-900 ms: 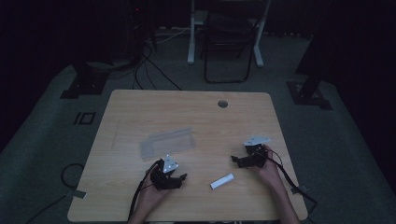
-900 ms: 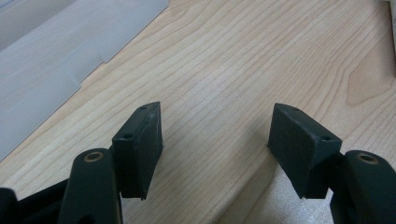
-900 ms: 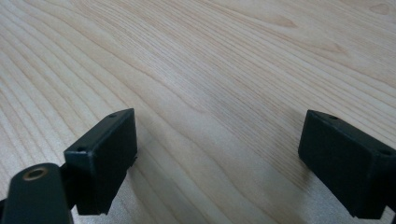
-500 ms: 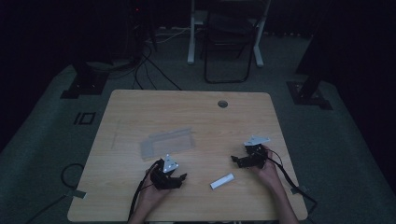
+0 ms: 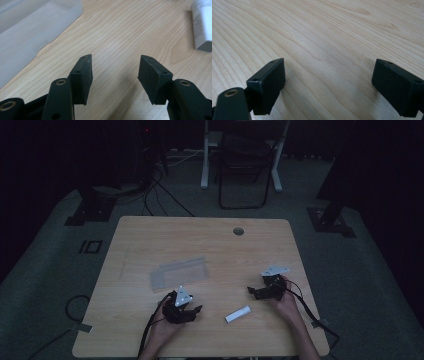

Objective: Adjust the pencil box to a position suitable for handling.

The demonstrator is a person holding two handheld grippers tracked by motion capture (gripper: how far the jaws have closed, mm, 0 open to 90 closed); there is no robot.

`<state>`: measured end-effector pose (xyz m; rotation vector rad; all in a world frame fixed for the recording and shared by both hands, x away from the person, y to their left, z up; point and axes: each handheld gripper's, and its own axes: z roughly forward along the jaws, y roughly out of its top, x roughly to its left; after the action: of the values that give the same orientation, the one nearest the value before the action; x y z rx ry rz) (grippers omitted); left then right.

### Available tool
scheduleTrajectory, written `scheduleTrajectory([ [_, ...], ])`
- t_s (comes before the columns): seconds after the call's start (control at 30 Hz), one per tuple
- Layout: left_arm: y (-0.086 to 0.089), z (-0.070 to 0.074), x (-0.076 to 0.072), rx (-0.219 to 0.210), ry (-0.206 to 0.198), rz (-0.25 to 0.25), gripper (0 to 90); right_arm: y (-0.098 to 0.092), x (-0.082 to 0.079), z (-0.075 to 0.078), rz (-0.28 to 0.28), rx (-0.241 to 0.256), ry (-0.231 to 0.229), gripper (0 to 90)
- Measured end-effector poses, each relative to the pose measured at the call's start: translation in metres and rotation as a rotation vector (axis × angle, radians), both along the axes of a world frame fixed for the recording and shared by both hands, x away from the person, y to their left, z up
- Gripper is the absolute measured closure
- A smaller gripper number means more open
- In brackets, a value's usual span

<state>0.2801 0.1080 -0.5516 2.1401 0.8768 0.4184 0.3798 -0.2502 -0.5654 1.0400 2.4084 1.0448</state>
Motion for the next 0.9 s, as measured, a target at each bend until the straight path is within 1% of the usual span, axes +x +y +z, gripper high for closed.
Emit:
scheduleTrajectory([
  [0.1, -0.001, 0.003, -0.001, -0.007, 0.009, -0.003, 44.6, 0.000, 0.000, 0.000, 0.000, 0.000, 0.000, 11.5],
  [0.33, -0.004, 0.012, -0.005, -0.008, -0.017, -0.010, 44.6, 0.000, 0.000, 0.000, 0.000, 0.000, 0.000, 11.5],
  [0.53, -0.008, 0.020, -0.006, -0.006, -0.030, -0.019, 44.6, 0.000, 0.000, 0.000, 0.000, 0.000, 0.000, 11.5],
  [0.73, -0.013, 0.025, -0.006, -0.013, -0.039, -0.026, 44.6, 0.000, 0.000, 0.000, 0.000, 0.000, 0.000, 11.5],
  [0.9, -0.019, 0.030, -0.006, -0.019, -0.055, -0.039, 44.7, 0.000, 0.000, 0.000, 0.000, 0.001, 0.000, 11.6],
])
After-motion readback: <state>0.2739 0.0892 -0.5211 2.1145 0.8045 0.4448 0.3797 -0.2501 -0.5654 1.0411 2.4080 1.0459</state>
